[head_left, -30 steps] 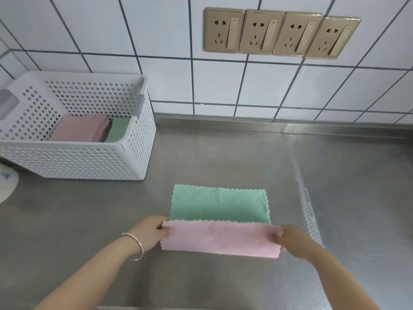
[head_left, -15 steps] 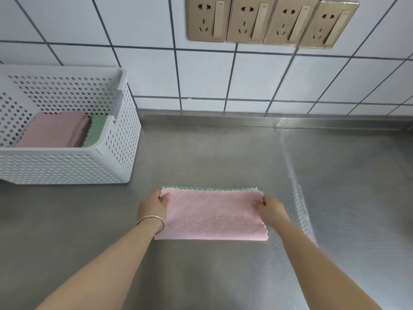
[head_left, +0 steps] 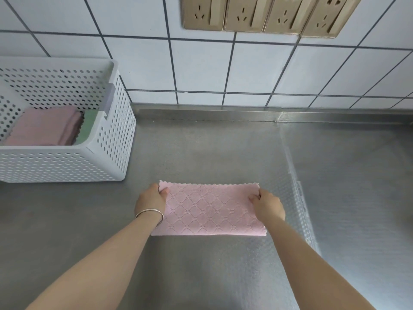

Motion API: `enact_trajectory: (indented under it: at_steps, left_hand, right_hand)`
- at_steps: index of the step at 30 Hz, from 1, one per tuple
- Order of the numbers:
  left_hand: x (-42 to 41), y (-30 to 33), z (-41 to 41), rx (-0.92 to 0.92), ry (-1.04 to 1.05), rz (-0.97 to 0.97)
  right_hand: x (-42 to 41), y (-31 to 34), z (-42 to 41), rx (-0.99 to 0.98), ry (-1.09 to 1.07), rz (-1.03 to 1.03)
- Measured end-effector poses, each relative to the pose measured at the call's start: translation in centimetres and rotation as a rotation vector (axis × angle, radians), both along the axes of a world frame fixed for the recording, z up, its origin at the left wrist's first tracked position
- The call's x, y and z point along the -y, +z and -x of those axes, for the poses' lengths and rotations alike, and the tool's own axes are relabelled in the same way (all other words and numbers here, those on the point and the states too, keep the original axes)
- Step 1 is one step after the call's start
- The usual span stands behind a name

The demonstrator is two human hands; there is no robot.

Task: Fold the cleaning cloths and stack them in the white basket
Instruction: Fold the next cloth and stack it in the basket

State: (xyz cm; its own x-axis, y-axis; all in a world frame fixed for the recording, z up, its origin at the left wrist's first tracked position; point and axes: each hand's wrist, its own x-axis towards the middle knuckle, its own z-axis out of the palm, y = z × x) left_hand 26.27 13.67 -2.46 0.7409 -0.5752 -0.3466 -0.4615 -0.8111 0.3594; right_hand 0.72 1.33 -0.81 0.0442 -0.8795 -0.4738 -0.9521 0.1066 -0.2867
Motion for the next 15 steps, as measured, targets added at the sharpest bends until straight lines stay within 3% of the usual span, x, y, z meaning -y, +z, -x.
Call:
enact_trajectory:
  at_steps: [4,7,11,15]
  left_hand:
    - [-0.1,0.7,0.2,0.065,0.063,-0.061]
    - [-0.6,0.6,1.3,0.173,0.141,0.104]
    - [-0.9,-0.1,4.7,0.345,-0.148,0.276]
    - [-1.0,-1.0,9.3,0.336,-0.639,0.162]
  right_hand:
    - [-0.5,-0.1,0.4,-0.012,-0.124,0.034]
    - [-1.1,-0.1,1.2,-0.023,-0.19,0.052]
    - [-2.4,0.0,2.7,-0.009,-0.284,0.073]
    - [-4.6,0.0,2.8,-0.002,-0.261,0.036]
